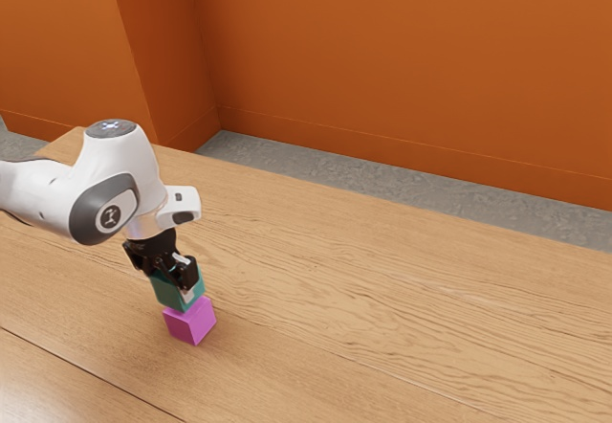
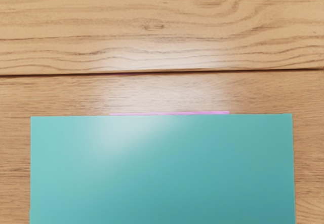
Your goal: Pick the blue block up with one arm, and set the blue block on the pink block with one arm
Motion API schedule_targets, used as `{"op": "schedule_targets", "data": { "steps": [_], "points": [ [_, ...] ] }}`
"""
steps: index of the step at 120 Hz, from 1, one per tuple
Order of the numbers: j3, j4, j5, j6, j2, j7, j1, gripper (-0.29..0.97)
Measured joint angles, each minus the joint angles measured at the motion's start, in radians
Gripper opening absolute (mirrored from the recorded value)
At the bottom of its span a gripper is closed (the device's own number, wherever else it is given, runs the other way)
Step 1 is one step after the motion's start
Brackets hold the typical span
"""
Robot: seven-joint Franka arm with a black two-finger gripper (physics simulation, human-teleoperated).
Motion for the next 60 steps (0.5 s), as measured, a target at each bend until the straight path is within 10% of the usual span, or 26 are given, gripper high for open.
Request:
{"op": "schedule_targets", "data": {
  "steps": [60],
  "points": [
    [-0.085,0.139,-0.005,-0.177,-0.205,0.047,0.000,0.64]
  ]
}}
